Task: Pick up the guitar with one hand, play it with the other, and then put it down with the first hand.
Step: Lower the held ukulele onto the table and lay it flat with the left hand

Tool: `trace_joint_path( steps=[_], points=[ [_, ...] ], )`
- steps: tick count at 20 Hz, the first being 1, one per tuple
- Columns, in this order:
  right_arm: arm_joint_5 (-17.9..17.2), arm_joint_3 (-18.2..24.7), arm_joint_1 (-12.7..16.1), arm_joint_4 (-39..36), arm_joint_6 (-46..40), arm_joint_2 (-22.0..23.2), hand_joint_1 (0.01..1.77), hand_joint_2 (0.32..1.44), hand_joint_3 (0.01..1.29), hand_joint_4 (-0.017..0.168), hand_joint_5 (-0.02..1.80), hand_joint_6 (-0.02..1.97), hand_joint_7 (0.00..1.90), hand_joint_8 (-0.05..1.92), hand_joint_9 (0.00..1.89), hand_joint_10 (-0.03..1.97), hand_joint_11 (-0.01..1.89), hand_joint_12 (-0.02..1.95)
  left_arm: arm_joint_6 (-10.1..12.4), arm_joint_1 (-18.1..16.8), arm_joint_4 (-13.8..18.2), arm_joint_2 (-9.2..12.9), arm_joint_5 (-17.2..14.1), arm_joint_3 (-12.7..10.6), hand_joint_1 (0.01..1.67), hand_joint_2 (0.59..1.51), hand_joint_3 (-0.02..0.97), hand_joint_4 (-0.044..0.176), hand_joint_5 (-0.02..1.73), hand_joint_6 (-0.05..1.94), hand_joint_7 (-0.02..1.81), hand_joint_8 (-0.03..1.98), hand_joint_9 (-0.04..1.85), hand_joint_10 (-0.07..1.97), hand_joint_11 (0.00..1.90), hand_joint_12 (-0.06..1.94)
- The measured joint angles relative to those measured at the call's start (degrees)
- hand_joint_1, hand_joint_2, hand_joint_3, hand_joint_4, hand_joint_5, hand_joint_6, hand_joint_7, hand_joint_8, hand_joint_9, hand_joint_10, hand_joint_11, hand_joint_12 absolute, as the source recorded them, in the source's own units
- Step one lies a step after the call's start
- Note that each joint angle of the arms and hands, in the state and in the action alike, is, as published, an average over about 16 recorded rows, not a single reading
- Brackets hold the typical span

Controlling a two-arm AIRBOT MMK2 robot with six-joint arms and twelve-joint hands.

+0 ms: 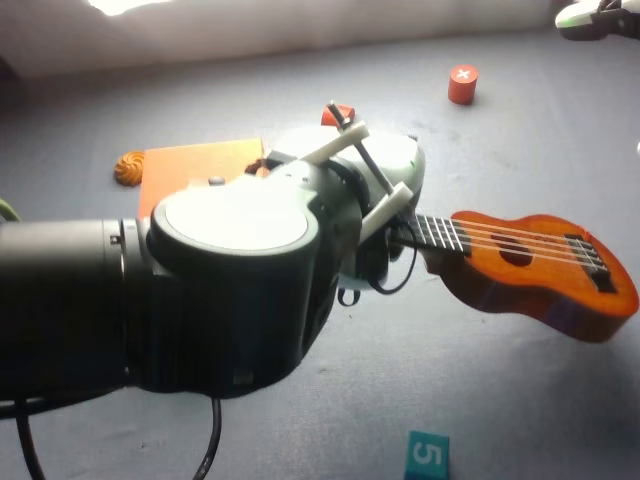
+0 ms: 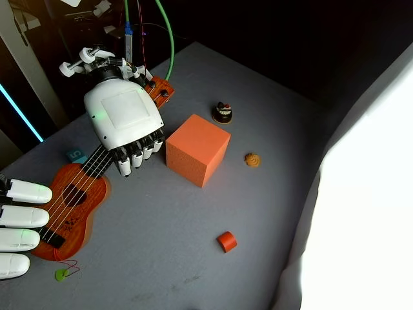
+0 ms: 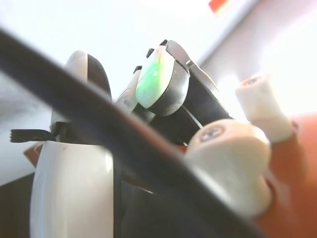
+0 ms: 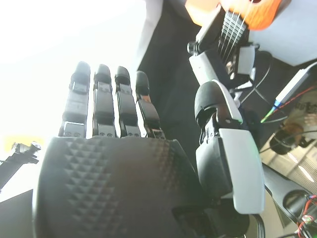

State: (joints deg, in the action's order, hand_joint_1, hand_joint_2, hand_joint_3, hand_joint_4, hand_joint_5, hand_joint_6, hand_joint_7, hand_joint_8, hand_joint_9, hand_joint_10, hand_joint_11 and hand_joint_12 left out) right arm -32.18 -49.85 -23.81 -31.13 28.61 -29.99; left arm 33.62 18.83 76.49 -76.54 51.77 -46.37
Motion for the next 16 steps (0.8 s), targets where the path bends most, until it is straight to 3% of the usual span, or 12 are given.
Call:
trace_joint_path(
  steps=[7,16],
  points=[
    [-0.1,0.6,0.1,-1.4,0.0,0.0,0.30,1.32,0.02,0.003,0.02,0.36,0.11,0.03,0.08,0.11,0.02,0.26,4.3,3.4,4.5,-1.4,1.4,0.0,1.43,1.096,-0.016,-0.002,1.12,1.88,1.26,1.96,1.37,1.92,1.40,1.93],
    [-0.3,1.0,0.1,-2.6,0.0,0.0,0.31,1.32,0.02,0.003,0.02,0.34,0.11,0.03,0.07,0.14,0.02,0.37,9.4,7.9,10.3,-3.0,1.7,-1.7,1.38,1.099,0.016,0.000,1.01,1.80,1.23,1.96,1.34,1.92,1.37,1.93]
  ],
)
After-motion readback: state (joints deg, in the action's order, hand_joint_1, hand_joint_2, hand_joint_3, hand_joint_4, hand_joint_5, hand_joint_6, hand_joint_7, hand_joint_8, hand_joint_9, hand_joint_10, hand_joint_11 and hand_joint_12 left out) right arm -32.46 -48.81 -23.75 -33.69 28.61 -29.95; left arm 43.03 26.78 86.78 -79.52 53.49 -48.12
